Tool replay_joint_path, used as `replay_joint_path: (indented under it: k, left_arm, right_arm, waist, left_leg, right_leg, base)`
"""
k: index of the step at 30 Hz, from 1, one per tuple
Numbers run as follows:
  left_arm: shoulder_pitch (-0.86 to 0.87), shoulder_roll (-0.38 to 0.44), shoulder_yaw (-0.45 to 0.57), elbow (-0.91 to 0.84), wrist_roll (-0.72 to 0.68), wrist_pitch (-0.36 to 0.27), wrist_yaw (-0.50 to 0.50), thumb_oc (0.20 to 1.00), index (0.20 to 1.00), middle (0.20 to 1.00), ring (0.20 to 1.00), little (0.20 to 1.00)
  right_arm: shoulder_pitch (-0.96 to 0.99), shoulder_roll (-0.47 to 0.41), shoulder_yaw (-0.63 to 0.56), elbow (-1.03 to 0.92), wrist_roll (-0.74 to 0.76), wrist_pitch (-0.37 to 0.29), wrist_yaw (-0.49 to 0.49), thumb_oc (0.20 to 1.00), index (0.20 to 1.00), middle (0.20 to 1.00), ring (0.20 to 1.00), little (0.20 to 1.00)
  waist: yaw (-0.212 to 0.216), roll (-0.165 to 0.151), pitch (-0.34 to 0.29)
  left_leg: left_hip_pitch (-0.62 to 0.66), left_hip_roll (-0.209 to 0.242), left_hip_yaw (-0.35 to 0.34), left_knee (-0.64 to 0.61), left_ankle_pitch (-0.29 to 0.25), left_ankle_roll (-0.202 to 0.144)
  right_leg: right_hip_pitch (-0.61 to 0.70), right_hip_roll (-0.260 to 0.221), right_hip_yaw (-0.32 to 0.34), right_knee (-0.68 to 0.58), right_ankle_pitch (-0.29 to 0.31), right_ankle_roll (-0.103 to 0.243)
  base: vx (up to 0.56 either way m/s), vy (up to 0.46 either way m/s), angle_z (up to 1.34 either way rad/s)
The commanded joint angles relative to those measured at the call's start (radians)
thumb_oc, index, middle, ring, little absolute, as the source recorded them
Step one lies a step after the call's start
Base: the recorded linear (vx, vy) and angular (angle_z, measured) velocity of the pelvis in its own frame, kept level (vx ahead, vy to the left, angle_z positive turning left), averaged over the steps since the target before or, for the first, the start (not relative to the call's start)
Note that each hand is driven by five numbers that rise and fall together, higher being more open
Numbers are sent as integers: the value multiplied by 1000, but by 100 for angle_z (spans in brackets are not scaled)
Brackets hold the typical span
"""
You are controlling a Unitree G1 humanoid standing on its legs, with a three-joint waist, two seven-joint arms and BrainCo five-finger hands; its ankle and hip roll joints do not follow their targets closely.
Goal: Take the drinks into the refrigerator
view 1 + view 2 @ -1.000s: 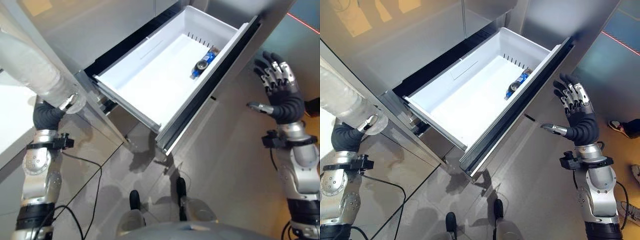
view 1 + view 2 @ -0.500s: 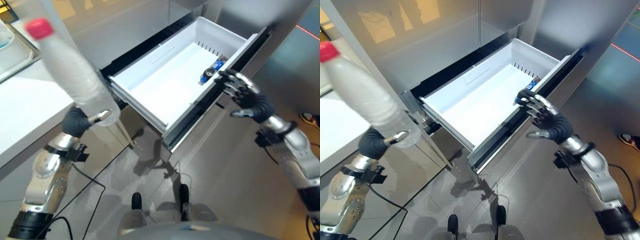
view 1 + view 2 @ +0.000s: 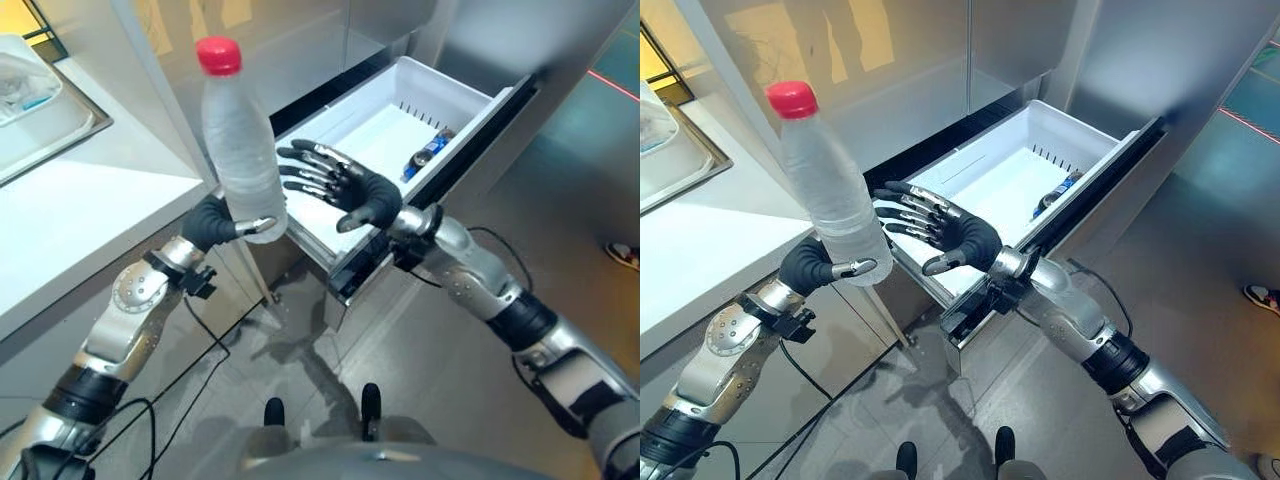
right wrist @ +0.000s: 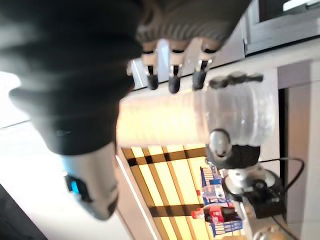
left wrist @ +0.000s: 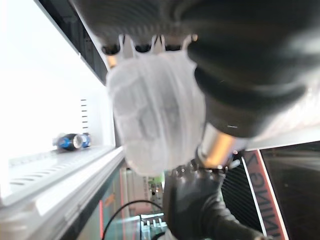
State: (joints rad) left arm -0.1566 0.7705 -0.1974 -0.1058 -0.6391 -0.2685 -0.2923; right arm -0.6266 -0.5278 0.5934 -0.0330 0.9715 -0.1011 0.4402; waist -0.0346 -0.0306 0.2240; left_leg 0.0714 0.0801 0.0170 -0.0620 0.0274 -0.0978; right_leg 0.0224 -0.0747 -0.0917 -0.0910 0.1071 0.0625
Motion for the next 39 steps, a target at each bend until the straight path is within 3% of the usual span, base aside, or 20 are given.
replay_joint_path:
  k: [1, 14, 26, 32, 39]
  left_arm:
    - [-134, -17, 3, -9, 11, -90, 24, 200, 200, 200, 200, 200]
    - [-165, -5, -72, 19, 11, -79, -18, 200, 200, 200, 200, 200]
    - [-194, -44, -107, 33, 68, -80, -18, 200, 200, 200, 200, 200]
    - [-182, -64, -96, 53, 96, -77, 0, 200, 200, 200, 200, 200]
    - [-176, -84, -67, 66, 144, -80, 33, 200, 200, 200, 200, 200]
  right_arm:
    - [-113, 53, 39, -2, -2, -17, 31, 1000, 1000, 1000, 1000, 1000]
    - [-405, 50, 126, 169, -91, -40, 11, 1000, 1000, 1000, 1000, 1000]
    - [-340, 102, 114, 187, -62, -18, 36, 1000, 1000, 1000, 1000, 1000]
    - [-255, 223, 147, 163, 4, 33, 71, 1000, 1000, 1000, 1000, 1000]
    - [-178, 277, 220, 103, 28, 94, 121, 1000, 1000, 1000, 1000, 1000]
  waist:
    - [7, -25, -49]
    - [29, -31, -63]
    - [38, -31, -69]
    - [38, -30, -73]
    - [33, -31, -70]
  left_leg:
    - [12, -85, -10, 97, -150, 93]
    - [15, -88, 2, 98, -154, 99]
    - [23, -93, -14, 96, -152, 98]
    - [29, -94, -16, 98, -156, 99]
    - [28, -91, -16, 104, -159, 96]
  right_leg:
    - [33, 30, -31, 109, -171, -11]
    - [45, 22, -19, 86, -156, -4]
    - [63, 19, -33, 83, -159, -5]
    - [72, 18, -27, 79, -158, -9]
    - [70, 22, -21, 79, -162, -13]
  base:
    - [0, 0, 0]
    - [4, 7, -5]
    - [0, 1, 2]
    - [1, 1, 1]
    - [0, 0, 0]
